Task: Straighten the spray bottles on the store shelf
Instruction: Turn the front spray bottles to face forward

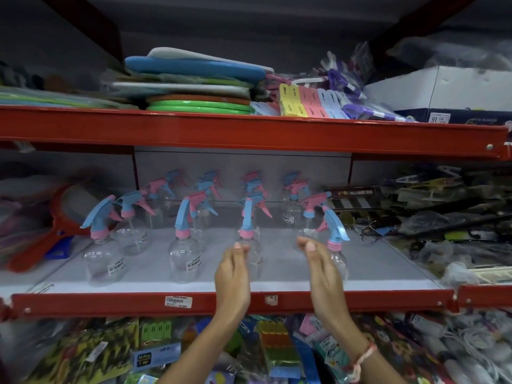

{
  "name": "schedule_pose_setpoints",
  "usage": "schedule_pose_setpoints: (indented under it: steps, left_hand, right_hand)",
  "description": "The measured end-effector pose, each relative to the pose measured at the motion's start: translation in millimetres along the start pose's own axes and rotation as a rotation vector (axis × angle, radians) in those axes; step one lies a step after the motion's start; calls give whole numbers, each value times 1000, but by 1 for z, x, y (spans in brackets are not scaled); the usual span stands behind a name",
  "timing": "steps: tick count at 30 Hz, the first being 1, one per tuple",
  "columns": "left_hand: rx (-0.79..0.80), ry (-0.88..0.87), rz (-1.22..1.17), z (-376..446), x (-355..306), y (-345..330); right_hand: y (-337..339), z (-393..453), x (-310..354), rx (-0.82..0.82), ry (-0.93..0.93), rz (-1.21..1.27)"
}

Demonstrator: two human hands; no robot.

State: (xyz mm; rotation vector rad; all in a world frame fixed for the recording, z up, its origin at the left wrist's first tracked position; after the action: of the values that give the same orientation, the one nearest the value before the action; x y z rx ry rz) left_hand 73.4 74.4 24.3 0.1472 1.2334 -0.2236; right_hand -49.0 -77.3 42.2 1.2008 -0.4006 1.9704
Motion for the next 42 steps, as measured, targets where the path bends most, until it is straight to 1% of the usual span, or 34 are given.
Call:
schedule_pose_setpoints:
  steps: [1,3,4,6,8,11,19,25,32,33,35,37,38,40,42]
  left_hand:
    - [-30,-5,41,5,1,7]
    - [-31,27,113,14,3,13]
    - [4,67,136,19,5,11]
    - [135,150,152,25,11,3]
    - [269,227,136,26,18,-5]
    - [393,259,112,21,22,-12]
    - [491,287,87,7,26,-3]
    - [534,303,82,-4,31,1]
    - [552,293,103,-14,20,6]
    - [542,287,110,-14,20,9]
    - [484,241,117,-11,19,19]
    - [347,142,81,-4,12,40]
    - [254,87,40,0,6,53]
    - [70,14,-17,6,-2,86]
    - [-50,2,-16,12,-2,110]
  right_hand:
    - [-15,5,-8,61,-51,-5]
    - [-41,16,-26,161,-190,-5]
    - [-52,20,-34,202,-254,14]
    - [-70,24,-45,264,-361,61]
    - [-84,23,-49,326,-414,90]
    - [-95,14,-40,388,-425,98]
    - [-82,-2,-29,398,-432,61]
    - [-76,-15,-22,410,-444,106]
    - [-74,-19,-29,395,-455,33]
    - [-70,-18,-28,347,-432,1]
    - [-55,-15,-16,161,-302,-39]
    - [-41,-18,6,-33,-121,-12]
    - [-41,-23,18,-75,-58,13]
    - [-55,-29,39,-57,20,44]
    - [-78,-30,47,25,48,56]
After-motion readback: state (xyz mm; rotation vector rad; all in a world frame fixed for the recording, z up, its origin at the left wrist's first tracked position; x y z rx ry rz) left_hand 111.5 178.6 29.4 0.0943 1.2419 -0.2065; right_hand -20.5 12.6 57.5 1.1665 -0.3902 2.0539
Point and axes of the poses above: each hand's wrist, its own z-axis towards the middle knuckle, its own y-axis out of the back of the hand, x = y × z, the point moved 10 cm from there along z, towards the middle knuckle, and after that the axes turned 1 degree about -x, right-handed, at the moved point
